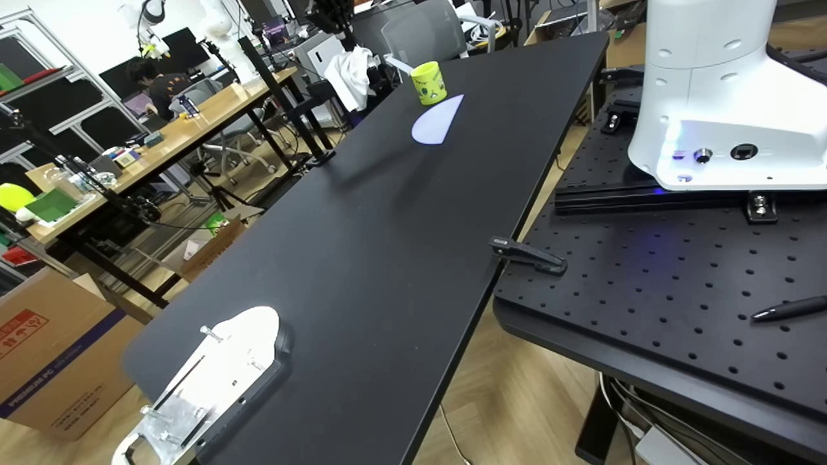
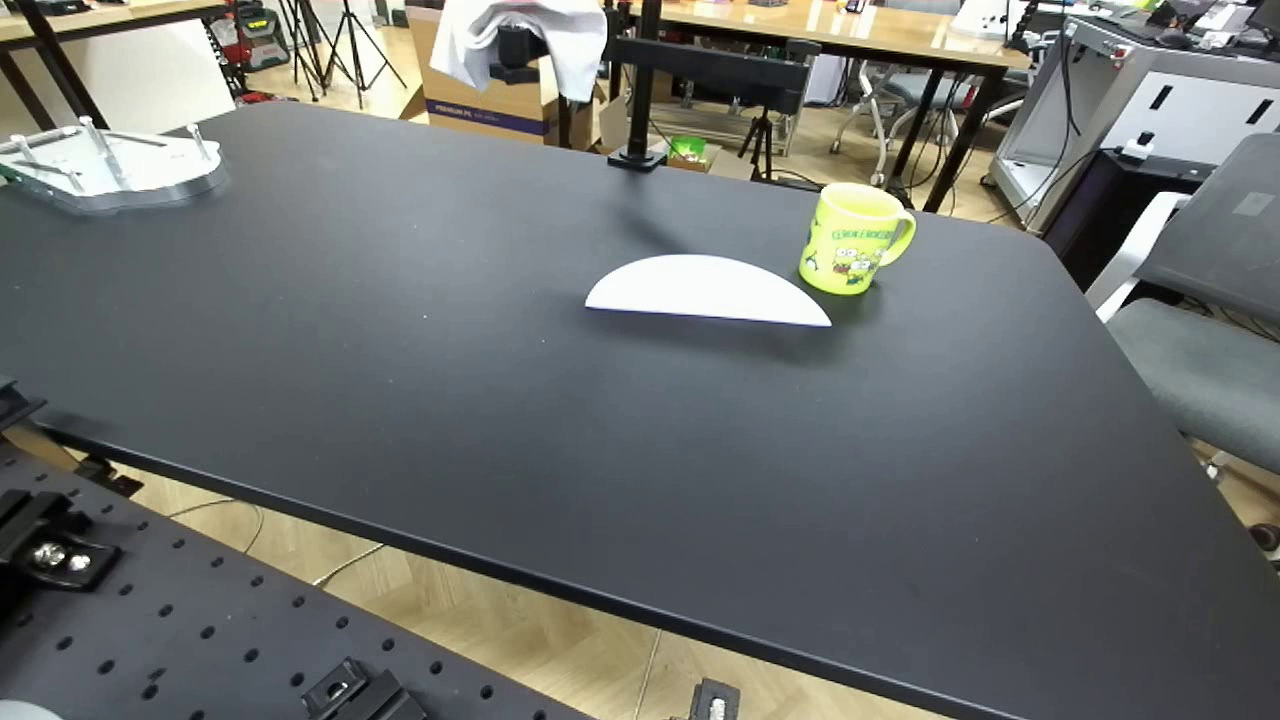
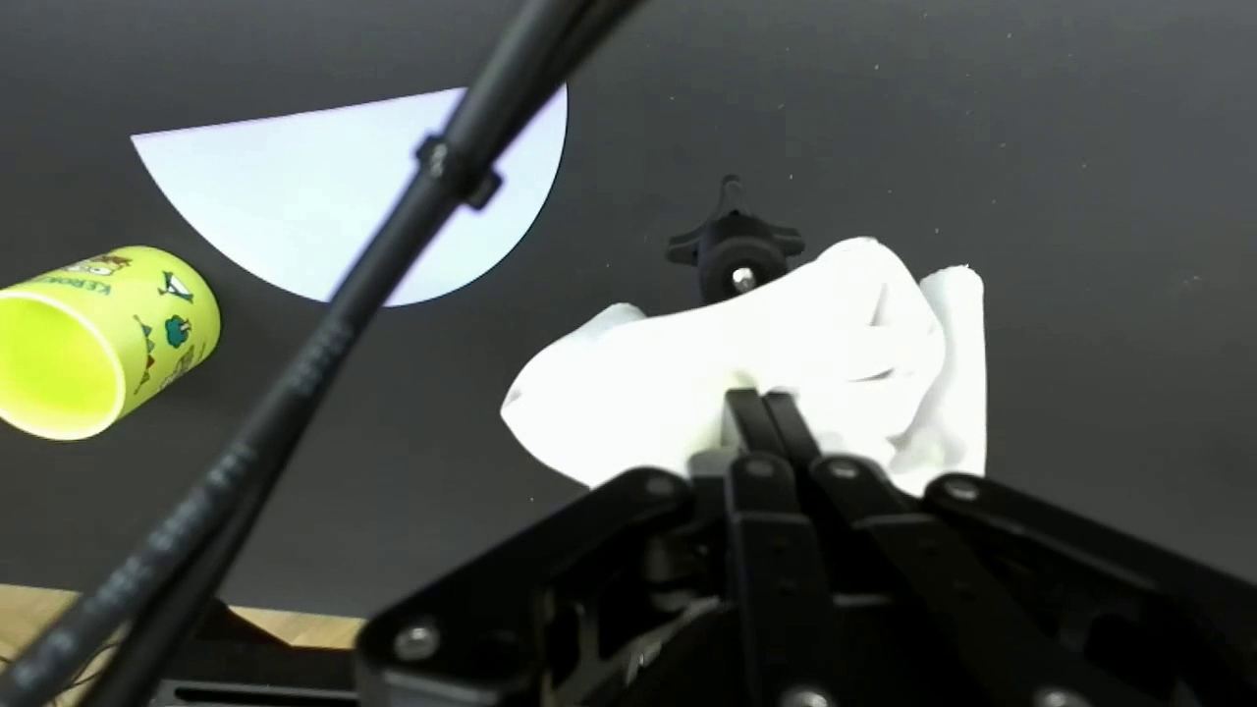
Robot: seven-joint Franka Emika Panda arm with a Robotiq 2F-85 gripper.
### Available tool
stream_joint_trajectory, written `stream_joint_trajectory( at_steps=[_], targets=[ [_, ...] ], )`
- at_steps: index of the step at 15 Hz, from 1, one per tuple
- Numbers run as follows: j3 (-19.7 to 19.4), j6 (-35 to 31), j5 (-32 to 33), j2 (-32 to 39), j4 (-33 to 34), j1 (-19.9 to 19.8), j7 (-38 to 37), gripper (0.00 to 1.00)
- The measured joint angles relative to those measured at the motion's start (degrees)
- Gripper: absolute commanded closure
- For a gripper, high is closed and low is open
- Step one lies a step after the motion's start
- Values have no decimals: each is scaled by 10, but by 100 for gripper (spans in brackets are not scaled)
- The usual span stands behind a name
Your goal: Put the towel on the table
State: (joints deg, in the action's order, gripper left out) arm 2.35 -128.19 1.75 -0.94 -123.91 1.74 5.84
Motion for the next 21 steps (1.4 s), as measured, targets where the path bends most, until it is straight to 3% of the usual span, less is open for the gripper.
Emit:
stream_joint_trajectory(
  at_steps=[7,13,21],
  targets=[
    [1,9,20,-112,-39,-2,-21,100],
    [-11,-1,29,-223,-106,-37,-57,100],
    [7,-6,29,-220,-149,-31,-57,100]
  ],
)
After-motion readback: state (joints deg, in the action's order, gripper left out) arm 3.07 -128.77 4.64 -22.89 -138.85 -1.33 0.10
